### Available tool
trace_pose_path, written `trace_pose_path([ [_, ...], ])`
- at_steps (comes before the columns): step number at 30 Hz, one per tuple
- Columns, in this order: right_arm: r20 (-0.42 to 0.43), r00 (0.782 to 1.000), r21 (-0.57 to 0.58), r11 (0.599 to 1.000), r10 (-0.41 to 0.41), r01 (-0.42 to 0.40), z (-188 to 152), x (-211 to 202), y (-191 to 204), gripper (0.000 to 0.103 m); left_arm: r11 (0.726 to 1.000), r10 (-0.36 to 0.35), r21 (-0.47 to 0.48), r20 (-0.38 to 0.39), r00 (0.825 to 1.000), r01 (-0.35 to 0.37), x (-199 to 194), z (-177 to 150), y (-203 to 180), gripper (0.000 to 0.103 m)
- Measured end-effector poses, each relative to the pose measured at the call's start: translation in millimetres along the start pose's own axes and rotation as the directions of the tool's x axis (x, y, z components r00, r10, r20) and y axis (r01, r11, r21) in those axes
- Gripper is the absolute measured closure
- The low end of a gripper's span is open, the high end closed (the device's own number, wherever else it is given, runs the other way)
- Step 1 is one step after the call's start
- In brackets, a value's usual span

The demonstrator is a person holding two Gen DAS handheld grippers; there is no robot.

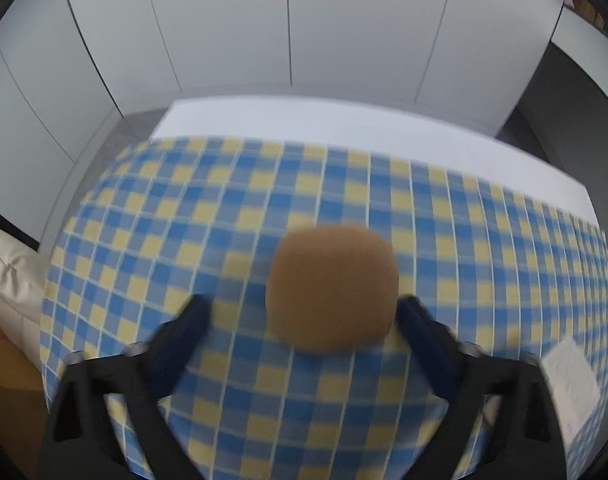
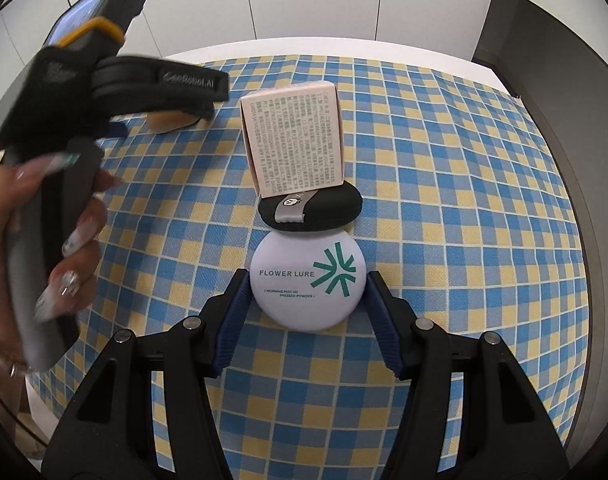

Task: Organize objects
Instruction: 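Grasp the tan sponge puff with the left gripper while the right gripper grasps the white compact, then lift the tan puff with the left gripper while the right gripper lifts the white compact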

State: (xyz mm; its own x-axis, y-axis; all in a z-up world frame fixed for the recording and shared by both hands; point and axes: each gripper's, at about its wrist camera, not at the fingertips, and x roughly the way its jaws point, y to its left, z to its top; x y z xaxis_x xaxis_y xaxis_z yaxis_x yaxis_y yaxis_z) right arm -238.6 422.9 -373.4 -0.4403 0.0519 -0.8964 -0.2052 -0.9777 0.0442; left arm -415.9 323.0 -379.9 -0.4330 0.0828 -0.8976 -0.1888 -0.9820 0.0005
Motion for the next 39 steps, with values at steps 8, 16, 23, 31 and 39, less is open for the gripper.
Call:
trace_pose_path([
  [8,0.001,1.0,0.009,1.0,-0.001,0.001,-3,-1,0,0.043,1.0,0.018,0.008,0.05,0.999,-0.018,-7,-2,-1,0.05],
  [16,-0.001,1.0,0.019,1.0,0.0,0.0,-6,-5,-6,0.043,0.999,0.031,0.035,0.05,0.998,-0.033,-19,-13,-1,0.05],
  [23,0.031,1.0,0.018,1.0,-0.002,0.001,-1,-22,-10,0.043,0.997,0.056,0.058,0.044,0.997,-0.059,-35,-40,13,0.05],
  [31,0.042,0.999,0.046,0.999,-0.025,0.023,14,-42,-22,0.043,0.996,0.075,0.051,0.03,0.997,-0.077,-66,-59,27,0.05],
  [39,0.081,0.996,0.06,0.998,-0.032,0.027,20,-90,-16,0.043,0.997,0.08,0.02,0.032,0.996,-0.08,-118,-76,39,0.05],
])
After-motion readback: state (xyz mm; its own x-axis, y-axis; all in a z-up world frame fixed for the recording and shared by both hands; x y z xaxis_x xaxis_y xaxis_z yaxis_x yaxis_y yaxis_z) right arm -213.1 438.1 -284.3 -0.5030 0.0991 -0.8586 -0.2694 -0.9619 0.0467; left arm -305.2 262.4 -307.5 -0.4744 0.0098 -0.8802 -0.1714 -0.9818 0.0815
